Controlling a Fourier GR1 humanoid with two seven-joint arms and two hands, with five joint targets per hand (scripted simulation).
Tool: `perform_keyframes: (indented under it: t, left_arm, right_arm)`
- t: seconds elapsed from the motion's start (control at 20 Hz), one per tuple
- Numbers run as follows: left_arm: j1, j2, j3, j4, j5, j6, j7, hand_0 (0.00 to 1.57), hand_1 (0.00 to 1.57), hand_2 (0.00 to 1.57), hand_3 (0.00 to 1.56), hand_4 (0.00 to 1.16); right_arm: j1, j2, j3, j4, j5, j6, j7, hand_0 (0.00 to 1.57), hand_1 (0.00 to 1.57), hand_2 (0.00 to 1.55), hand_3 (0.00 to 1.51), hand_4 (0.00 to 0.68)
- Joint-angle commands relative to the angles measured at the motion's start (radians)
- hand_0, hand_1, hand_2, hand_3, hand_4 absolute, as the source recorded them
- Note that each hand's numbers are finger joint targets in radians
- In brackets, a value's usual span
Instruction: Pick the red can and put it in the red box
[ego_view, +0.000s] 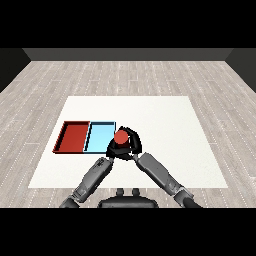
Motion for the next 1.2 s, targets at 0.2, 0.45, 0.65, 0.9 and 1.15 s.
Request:
perform_keyframes:
  t: [0.2, 0.45, 0.65, 0.9, 1.15]
  left_arm:
    - [-0.027, -0.011, 0.039, 0.016, 0.049, 0.201, 0.072, 1.33, 1.33, 1.41, 1.36, 0.95]
    - [-0.071, -0.011, -0.061, 0.083, 0.046, 0.331, 0.077, 1.51, 1.51, 1.47, 1.39, 0.88]
    - [-0.034, -0.011, -0.012, 0.014, -0.008, 0.322, 0.062, 1.57, 1.57, 1.51, 1.41, 1.0]
    - [-0.027, -0.007, 0.033, -0.009, -0.038, 0.339, 0.061, 1.57, 1.57, 1.52, 1.41, 0.91]
    - [-0.036, -0.011, 0.0, -0.016, -0.047, 0.39, 0.07, 1.57, 1.57, 1.53, 1.45, 1.12]
  right_arm:
    - [-0.031, 0.006, 0.07, 0.021, -0.042, -0.042, -0.005, 1.41, 1.41, 1.45, 1.37, 0.627]
    - [-0.012, 0.006, 0.076, 0.016, -0.057, -0.043, -0.028, 1.55, 1.55, 1.47, 1.38, 0.614]
    - [-0.014, 0.005, 0.146, -0.027, -0.069, -0.116, -0.022, 1.46, 1.46, 1.45, 1.38, 0.607]
    - [-0.012, 0.006, 0.075, -0.076, -0.031, -0.086, 0.053, 1.44, 1.44, 1.44, 1.38, 0.624]
    - [0.005, -0.022, 0.021, -0.008, -0.012, 0.036, 0.006, 0.0, 0.0, 0.0, 0.0, 0.0]
